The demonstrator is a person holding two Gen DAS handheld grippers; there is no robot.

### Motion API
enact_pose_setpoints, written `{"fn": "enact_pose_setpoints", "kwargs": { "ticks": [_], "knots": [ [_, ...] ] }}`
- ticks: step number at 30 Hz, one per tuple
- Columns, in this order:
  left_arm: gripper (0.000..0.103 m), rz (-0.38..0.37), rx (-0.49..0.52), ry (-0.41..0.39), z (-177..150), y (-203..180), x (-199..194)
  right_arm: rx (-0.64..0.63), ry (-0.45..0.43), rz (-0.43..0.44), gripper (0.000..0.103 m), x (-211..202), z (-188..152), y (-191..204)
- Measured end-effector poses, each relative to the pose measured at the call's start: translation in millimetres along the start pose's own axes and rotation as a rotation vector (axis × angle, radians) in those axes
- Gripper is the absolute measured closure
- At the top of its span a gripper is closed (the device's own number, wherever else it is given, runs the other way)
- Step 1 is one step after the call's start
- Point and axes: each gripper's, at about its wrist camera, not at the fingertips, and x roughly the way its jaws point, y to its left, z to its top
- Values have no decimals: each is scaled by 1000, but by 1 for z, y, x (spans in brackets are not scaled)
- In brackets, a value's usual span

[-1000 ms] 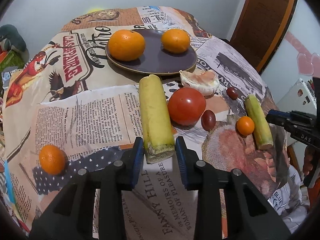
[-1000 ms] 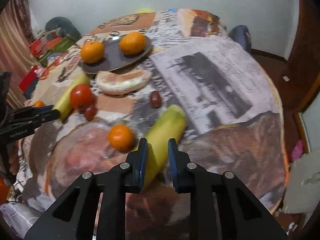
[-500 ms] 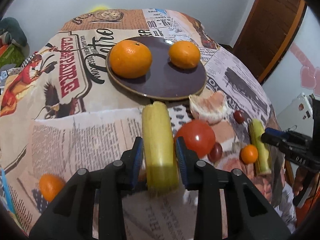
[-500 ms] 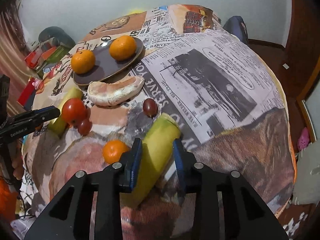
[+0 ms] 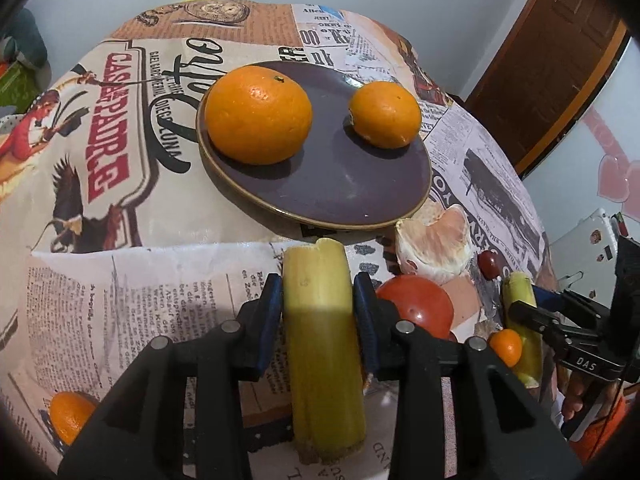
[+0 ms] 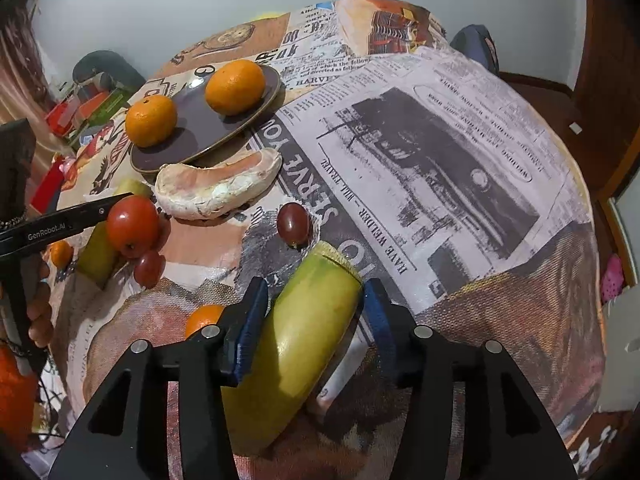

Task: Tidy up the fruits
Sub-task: 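Lift both yellow vegetables and carry them toward the dark plate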

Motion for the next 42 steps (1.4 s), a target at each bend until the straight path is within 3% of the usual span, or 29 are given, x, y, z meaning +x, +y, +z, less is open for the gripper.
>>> {"fn": "enact_pose_setpoints", "kwargs": {
  "ticks": [7, 17, 25, 32, 36, 42],
  "knots": [
    [67, 33, 4, -45, -4, 2, -19, -69, -18, -14, 59, -3, 3, 14],
    [67, 59, 53, -177, -11, -11, -79, -51, -112, 27, 68, -30, 12, 22],
    [68, 57, 58, -202, -23, -20, -97, -69, -146, 13, 69, -40, 7, 31],
    [68, 49, 40, -199, -29, -17, -98, 27, -51, 16, 65, -17, 3, 11],
    [68, 51, 45, -197, -30, -18, -98, 76, -11, 65, 64, -4, -3, 1],
    [68, 62, 48, -203, -30, -21, -98, 58, 41, 81, 60, 8, -2, 5]
  ]
}}
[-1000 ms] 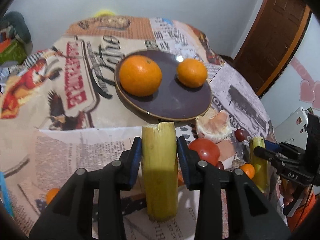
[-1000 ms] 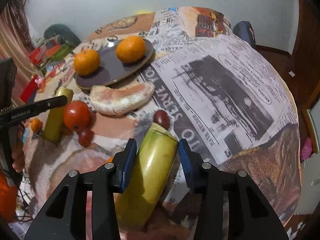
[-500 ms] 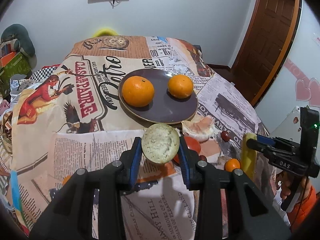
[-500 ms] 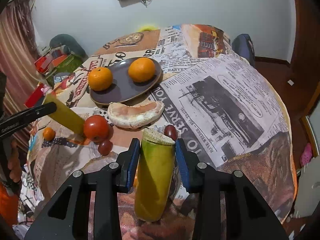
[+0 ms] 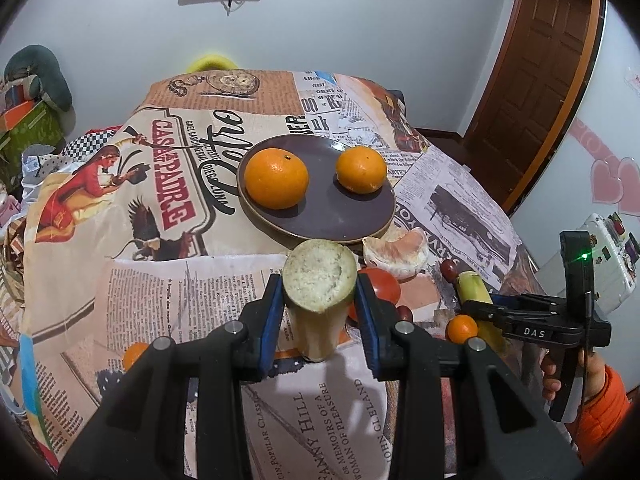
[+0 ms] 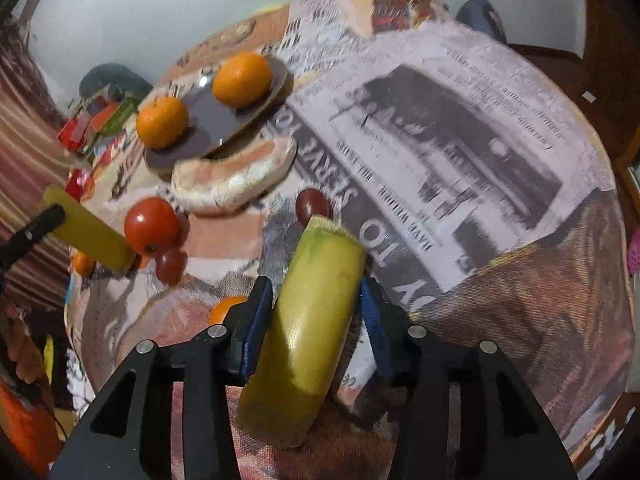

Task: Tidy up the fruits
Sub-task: 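Lift both yellow vegetables and carry them toward the dark plate, then lower both yellow vegetables onto the plate between the two oranges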

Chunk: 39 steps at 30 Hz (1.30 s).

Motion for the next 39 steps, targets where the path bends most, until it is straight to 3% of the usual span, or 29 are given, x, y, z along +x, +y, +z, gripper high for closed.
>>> {"fn": "enact_pose_setpoints", "kwargs": {
  "ticks": [7, 12, 18, 39],
  "knots": [
    [68, -6, -3, -18, 5, 1, -6, -1, -96, -12, 66, -25, 4, 3],
    [68, -16, -15, -58, 16, 1, -15, -58, -211, -57, 67, -58, 22, 14],
    [68, -15, -8, -97, 30, -3, -20, -99, -283, -50, 68, -72, 41, 29],
    [68, -38, 38, -116, 74, -16, 18, -240, -309, 23, 68, -42, 91, 88]
  ]
}}
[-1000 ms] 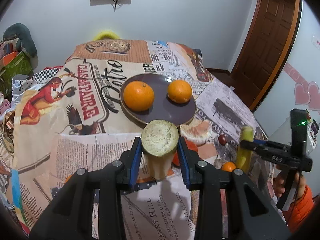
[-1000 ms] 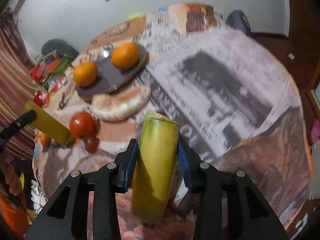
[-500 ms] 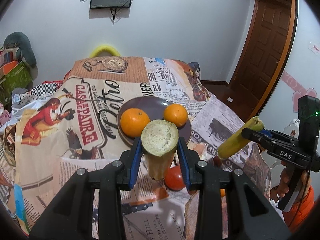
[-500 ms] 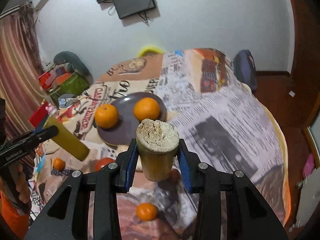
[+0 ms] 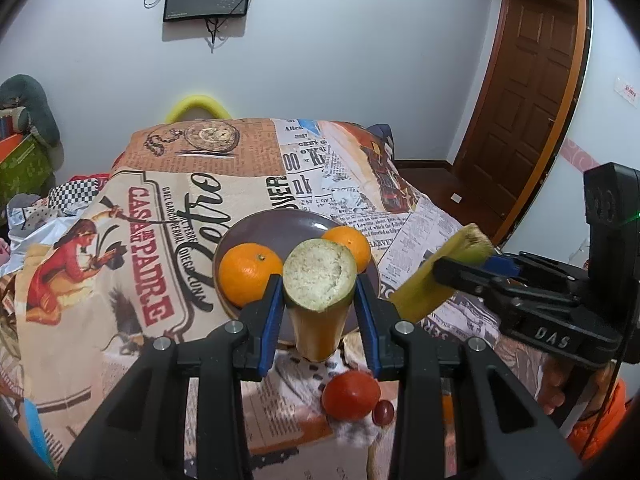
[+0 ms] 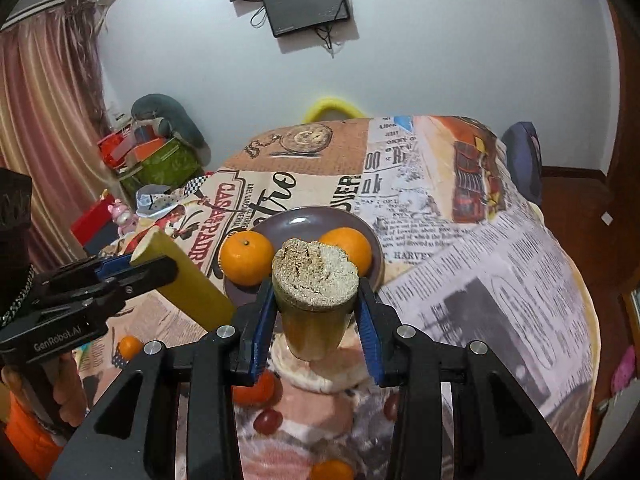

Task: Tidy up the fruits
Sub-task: 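Lower both yellow vegetables onto the plate between the two oranges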

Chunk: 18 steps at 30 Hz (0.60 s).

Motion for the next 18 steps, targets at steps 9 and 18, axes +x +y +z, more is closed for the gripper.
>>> {"fn": "enact_pose_setpoints", "kwargs": {
  "ticks": [9, 18],
  "knots": [
    [68, -20, 2, 38, 16, 8, 31, -79, 52, 5, 68, 35, 13, 15],
    [68, -15, -7, 67, 21, 24, 53, -118, 112, 9, 68, 68, 15, 18]
  ]
}}
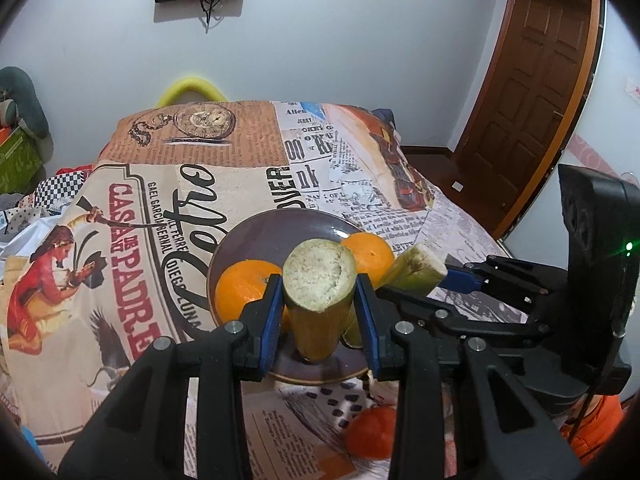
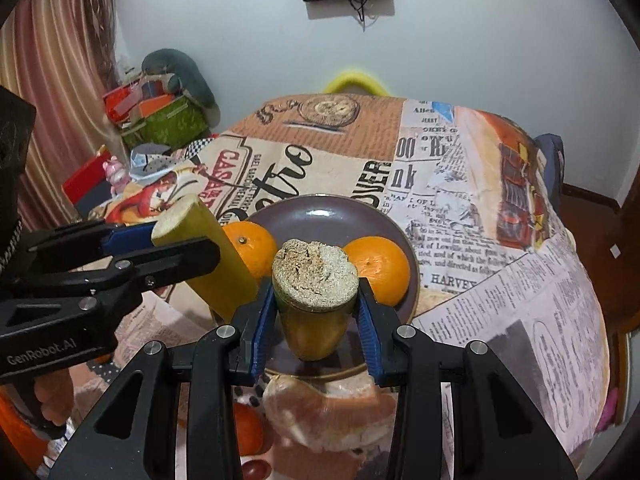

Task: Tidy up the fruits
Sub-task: 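Lower both yellow vegetables onto the plate between the two oranges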

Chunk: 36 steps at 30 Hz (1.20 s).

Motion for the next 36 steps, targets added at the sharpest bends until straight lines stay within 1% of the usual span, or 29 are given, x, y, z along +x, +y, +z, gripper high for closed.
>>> {"fn": "enact_pose_setpoints", "kwargs": {
  "ticks": [3, 9, 13, 18, 26, 27, 28, 30, 36],
  "knots": [
    [68, -6, -3, 1, 3, 4, 6, -4, -2, 3, 68, 5, 3, -1],
    [68, -21, -3, -81, 21, 7, -4, -4, 0, 15, 68, 16, 9, -3],
    [68, 5, 3, -86, 26, 11, -4, 1, -1, 8, 68, 22, 13, -5],
    [68, 30, 2, -70, 19, 18, -1, 16, 3, 9, 67, 29, 18, -8],
    [68, 56, 1, -46, 4, 24, -3, 2, 1, -30, 65, 27, 20, -5],
    [68, 56, 1, -44, 2, 24, -4, 5, -1, -27, 63, 24, 20, -5],
    [68, 58, 0, -42, 0, 25, -5, 8, -4, -22, 58, 22, 19, -5],
    [68, 62, 0, -40, -4, 25, -10, 10, -19, -28, 53, 14, 18, -5],
    [68, 75, -4, -42, -14, 24, -28, 9, -39, -42, 53, -9, 13, -2]
  ]
}}
